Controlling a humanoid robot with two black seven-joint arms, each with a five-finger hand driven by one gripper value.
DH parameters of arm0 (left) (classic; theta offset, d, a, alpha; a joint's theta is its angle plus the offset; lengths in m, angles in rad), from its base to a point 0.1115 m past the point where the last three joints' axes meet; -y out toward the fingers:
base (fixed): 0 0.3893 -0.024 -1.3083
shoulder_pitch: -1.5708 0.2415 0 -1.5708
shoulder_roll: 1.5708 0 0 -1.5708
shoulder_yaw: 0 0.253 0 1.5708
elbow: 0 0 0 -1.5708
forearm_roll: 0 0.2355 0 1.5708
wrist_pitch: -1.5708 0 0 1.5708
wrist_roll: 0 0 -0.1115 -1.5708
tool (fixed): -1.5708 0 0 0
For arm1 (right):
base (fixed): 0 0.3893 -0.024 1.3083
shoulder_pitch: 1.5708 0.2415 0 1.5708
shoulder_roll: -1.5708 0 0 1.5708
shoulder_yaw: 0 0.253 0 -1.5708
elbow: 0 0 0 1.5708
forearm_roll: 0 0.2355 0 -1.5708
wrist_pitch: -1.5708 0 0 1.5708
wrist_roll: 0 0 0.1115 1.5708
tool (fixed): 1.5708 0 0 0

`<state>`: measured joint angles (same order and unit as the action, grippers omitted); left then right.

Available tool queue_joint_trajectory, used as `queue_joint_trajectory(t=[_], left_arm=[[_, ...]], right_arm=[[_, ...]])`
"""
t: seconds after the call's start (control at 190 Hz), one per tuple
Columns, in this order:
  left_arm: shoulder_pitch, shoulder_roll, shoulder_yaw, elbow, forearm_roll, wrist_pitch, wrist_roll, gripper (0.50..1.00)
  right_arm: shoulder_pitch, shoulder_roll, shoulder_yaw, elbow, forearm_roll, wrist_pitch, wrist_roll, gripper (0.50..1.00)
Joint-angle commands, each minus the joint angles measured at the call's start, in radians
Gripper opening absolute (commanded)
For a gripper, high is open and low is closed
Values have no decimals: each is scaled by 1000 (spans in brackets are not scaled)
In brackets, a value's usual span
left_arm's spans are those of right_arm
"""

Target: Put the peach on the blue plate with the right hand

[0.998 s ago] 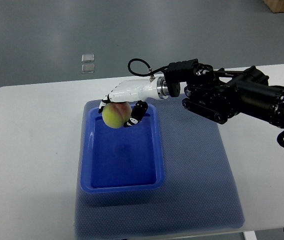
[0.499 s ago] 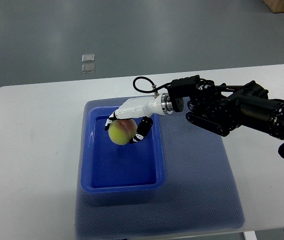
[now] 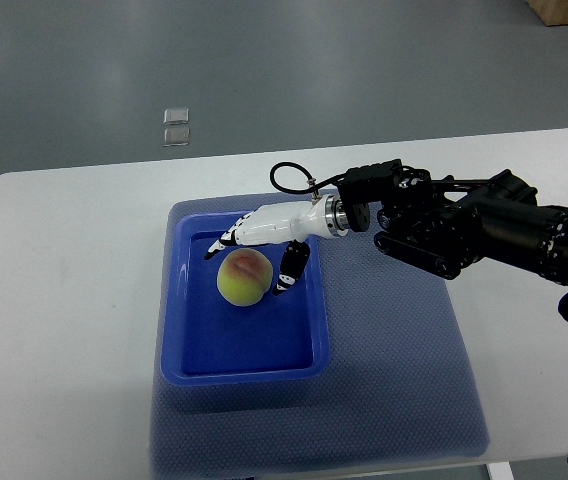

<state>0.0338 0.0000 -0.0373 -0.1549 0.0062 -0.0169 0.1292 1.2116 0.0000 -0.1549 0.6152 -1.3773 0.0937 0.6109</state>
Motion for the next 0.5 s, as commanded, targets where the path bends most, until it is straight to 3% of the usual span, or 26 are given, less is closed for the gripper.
queue_joint_trajectory(t=[0.0,0.257,0.273,0.399,0.404,0.473,0.478,0.494], left_arm=[[0,0,-1,0,0,0,1,1000],[0,0,0,0,0,0,0,1000],[0,0,0,0,0,0,0,1000],[0,0,0,0,0,0,0,1000],[0,0,0,0,0,0,1,1000],[0,0,0,0,0,0,0,1000],[0,0,0,0,0,0,0,1000],[0,0,0,0,0,0,0,1000]], right_arm=[[11,0,26,1,9,-2,0,913],[63,-12,147,0,89,49,0,913],[63,-41,192,0,136,78,0,913],[55,-81,245,-2,198,95,-16,913],[49,-103,279,-5,248,95,-55,913],[46,-110,295,-6,273,89,-77,913],[17,-126,336,-5,343,80,-123,913],[6,-132,348,-5,362,78,-132,913]])
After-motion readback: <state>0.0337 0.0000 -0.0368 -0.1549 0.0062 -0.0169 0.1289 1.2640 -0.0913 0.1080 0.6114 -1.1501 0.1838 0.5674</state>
